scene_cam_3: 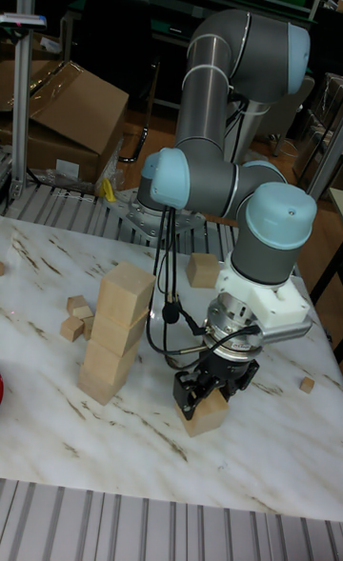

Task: Stack the blocks in a vertical line of five

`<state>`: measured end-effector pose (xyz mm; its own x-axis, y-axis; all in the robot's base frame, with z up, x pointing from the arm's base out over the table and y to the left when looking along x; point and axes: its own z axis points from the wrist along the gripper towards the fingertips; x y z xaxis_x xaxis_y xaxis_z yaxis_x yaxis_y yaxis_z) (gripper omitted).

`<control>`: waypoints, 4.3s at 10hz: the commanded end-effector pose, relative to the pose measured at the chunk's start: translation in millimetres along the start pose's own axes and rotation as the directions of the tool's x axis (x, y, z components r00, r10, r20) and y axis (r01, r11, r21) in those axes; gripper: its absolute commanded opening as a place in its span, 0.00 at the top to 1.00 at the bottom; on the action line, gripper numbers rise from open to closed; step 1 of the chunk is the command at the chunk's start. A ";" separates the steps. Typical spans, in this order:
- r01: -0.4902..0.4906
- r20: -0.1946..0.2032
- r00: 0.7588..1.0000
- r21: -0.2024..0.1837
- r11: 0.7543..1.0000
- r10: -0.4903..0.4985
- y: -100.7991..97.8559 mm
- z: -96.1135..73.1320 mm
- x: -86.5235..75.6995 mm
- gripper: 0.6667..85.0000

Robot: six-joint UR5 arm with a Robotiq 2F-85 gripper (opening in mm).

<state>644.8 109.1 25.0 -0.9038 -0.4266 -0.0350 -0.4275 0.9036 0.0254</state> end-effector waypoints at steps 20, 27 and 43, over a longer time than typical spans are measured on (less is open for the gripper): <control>0.043 -0.014 0.999 0.058 0.997 -0.042 10.5 -142.1 73.1 0.53; 0.017 -0.159 0.987 0.148 0.989 0.006 -12.8 -147.9 111.3 0.55; 0.188 -0.054 0.982 0.114 0.975 -0.183 -45.0 -289.4 132.8 0.56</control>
<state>537.4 25.9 286.2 -0.8506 -0.5252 0.0238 -0.5257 0.8490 -0.0525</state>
